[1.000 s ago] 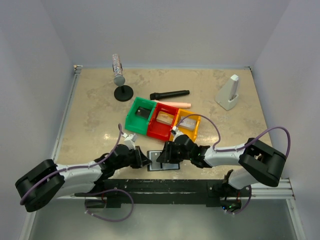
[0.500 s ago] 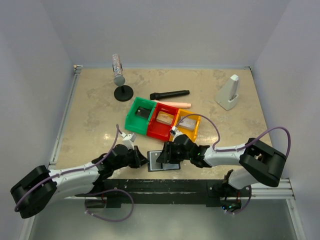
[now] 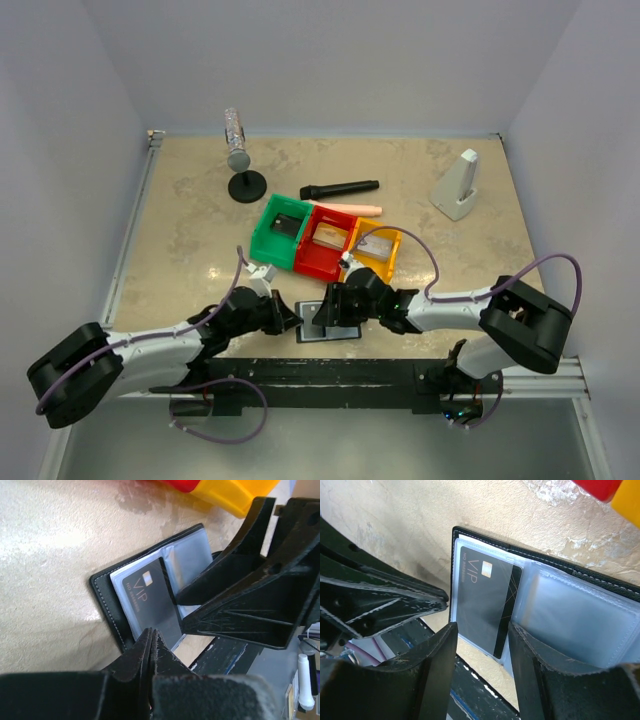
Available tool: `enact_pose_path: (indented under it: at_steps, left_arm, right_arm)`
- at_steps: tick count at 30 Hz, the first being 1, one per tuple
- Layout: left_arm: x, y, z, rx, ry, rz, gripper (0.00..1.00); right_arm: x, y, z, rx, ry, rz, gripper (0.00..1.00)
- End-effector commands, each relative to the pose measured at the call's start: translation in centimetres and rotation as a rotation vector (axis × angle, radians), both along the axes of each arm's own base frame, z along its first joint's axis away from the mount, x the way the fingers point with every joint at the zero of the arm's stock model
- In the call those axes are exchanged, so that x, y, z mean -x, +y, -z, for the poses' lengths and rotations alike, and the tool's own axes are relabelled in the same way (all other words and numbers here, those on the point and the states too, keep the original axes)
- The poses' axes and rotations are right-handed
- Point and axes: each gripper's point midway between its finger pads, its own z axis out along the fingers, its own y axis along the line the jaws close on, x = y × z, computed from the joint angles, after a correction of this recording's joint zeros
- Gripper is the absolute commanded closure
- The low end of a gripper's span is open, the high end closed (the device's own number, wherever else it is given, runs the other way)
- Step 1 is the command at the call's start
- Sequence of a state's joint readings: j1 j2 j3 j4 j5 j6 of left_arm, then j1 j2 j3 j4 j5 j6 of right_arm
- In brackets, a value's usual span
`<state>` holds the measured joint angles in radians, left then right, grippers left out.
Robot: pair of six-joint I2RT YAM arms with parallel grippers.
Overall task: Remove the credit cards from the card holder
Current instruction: Remove the credit card from the card holder.
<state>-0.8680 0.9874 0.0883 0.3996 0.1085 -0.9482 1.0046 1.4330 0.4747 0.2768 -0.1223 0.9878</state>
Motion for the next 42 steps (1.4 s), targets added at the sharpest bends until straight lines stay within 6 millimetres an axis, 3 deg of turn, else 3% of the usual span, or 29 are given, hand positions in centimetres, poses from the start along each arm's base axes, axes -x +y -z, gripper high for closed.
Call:
enact_pose_path:
  at_steps: [1, 6, 15, 23, 27, 36, 42]
  left_arm:
    - [-0.6, -1.4, -1.3, 0.055, -0.033, 0.026, 1.00]
    - [-0.6, -0.9, 0.0, 0.019, -0.010, 0.005, 1.00]
    - [-0.5, -0.4, 1.2, -0.008, 0.012, -0.013, 1.00]
    - [-1.0, -1.4, -3.0, 0.114, -0.084, 0.003, 1.00]
    - [-1.0, -2.3, -3.4, 0.124, -0.075, 0.039, 1.00]
    - [-0.3, -3.5, -0.8, 0.153, 0.020, 0.065, 1.00]
    - [-0.4, -3.0, 0.7, 0.121, 0.057, 0.031, 1.00]
  right_arm:
    - [-0.7, -0.5, -0.2, 0.051, -0.029, 0.017, 0.50]
    - [-0.9, -1.8, 0.0, 0.118, -0.034, 0.046, 0.49]
    - [-0.9, -2.0, -0.3, 0.137, -0.049, 0.045, 0.49]
    - [-0.7, -1.3, -0.4, 0.128, -0.055, 0.018, 0.49]
    - [-0.6, -0.8, -0.2, 0.122, -0.042, 0.008, 0.49]
    - [-0.5, -0.3, -0.2, 0.114, -0.033, -0.001, 0.48]
    - [-0.4, -1.2, -0.1, 0.137, -0.040, 0.012, 0.48]
